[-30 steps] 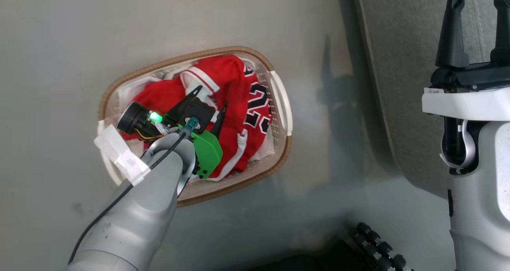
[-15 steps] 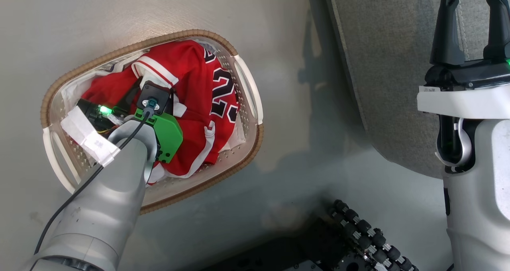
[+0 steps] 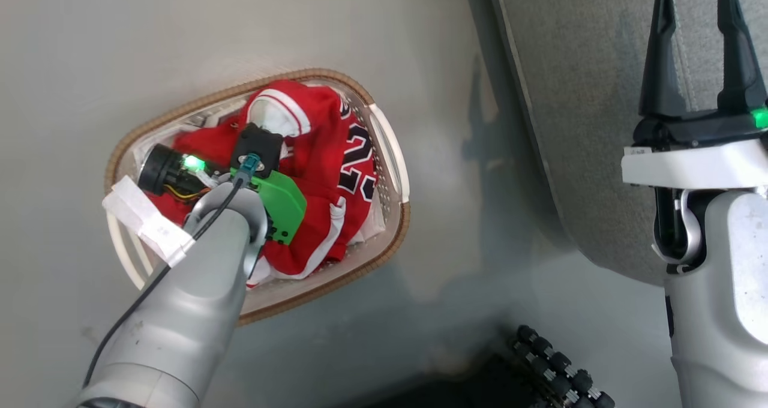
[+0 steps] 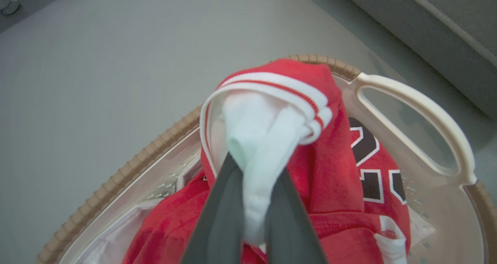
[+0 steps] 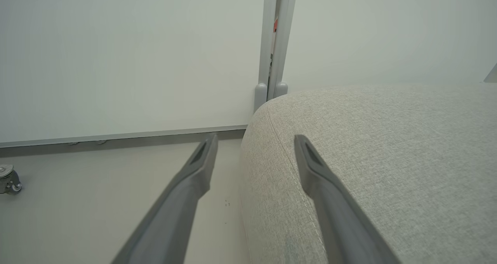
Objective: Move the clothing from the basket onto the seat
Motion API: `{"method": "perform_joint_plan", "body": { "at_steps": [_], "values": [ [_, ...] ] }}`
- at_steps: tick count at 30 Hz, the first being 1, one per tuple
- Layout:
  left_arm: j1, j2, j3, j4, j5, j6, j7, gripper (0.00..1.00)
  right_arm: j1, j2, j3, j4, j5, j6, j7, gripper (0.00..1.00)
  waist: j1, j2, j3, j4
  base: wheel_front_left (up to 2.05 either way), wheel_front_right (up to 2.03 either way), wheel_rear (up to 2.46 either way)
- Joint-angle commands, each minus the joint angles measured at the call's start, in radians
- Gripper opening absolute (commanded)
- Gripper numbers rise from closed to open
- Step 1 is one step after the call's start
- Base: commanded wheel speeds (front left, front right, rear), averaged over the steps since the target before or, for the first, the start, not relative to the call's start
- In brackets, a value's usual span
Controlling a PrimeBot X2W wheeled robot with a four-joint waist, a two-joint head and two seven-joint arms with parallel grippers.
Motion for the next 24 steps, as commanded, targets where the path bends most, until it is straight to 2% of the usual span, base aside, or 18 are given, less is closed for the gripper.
{"method": "perform_joint_plan", "body": {
  "at_steps": [1,8,16,21,24],
  "values": [
    [0.026,-0.007,0.003,-0.04,-0.012,-0.007,-0.004,0.0,0.025,-0.004,-0.009,0.01,-0.014,-0.001,-0.002,1.0,-0.0001,-0.0001,-0.089,0.054,0.0,0.0,0.0],
    [0.139,-0.009,-0.01,-0.243,-0.024,-0.039,-0.004,0.0,0.13,-0.004,-0.019,0.066,-0.061,-0.001,-0.002,1.0,-0.0001,-0.0001,-0.287,0.146,0.0,0.0,0.0],
    [0.222,0.014,-0.008,-0.392,-0.053,-0.07,-0.003,0.0,0.287,-0.005,-0.003,0.146,-0.075,-0.001,-0.002,1.0,-0.0001,-0.0001,-0.539,0.229,0.0,0.0,0.0],
    [0.223,0.037,-0.029,-0.434,-0.07,-0.083,0.007,0.0,0.369,-0.004,0.012,0.179,-0.074,-0.001,-0.002,1.0,-0.0001,-0.0001,-0.672,0.261,0.0,0.0,0.0],
    [0.182,0.067,-0.046,-0.476,-0.089,-0.09,0.054,0.0,0.416,-0.004,0.027,0.197,-0.067,-0.001,-0.002,1.0,-0.0001,-0.0001,-0.756,0.271,0.0,0.0,0.0]
  ]
}}
